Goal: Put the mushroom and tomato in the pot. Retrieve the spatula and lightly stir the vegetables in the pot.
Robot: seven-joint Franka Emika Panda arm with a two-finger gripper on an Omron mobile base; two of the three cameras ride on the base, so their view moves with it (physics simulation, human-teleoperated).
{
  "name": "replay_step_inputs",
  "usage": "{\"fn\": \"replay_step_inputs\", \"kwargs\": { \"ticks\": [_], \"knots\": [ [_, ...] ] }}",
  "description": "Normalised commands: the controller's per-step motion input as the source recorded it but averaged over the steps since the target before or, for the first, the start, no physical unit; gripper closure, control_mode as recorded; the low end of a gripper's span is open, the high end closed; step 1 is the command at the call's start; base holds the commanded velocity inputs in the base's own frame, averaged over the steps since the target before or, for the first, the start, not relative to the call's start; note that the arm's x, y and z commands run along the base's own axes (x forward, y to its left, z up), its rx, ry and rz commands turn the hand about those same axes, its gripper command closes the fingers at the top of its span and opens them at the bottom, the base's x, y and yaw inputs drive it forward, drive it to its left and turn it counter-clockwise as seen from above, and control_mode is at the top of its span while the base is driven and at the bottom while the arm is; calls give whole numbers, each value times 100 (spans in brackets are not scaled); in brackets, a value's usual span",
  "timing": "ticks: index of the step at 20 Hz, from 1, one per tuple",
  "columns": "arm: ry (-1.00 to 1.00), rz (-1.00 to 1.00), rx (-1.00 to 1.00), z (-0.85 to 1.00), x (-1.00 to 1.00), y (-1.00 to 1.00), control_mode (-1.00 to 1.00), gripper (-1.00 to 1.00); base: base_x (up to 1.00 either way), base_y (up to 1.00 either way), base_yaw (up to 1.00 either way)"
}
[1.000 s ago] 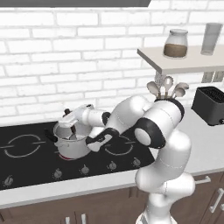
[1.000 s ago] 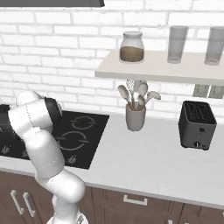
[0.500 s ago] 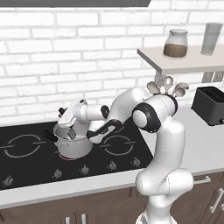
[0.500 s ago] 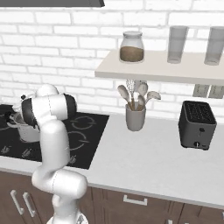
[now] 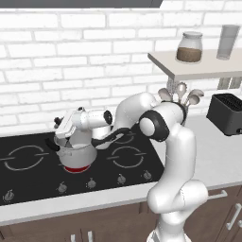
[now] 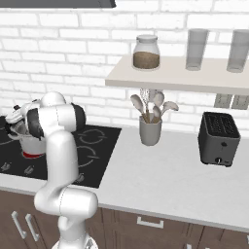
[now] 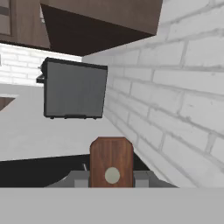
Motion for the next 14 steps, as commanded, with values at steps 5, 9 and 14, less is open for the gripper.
{"fn": "replay_step_inputs", "kwargs": {
  "ticks": [5, 9, 14],
  "knots": [
    [0, 23, 39, 0, -8, -16, -100, 100, 0, 0, 0],
    [0, 10, 15, -27, -13, -67, -100, 100, 0, 0, 0],
    [1, 3, 10, -73, -56, -80, -100, 100, 0, 0, 0]
  ]
}}
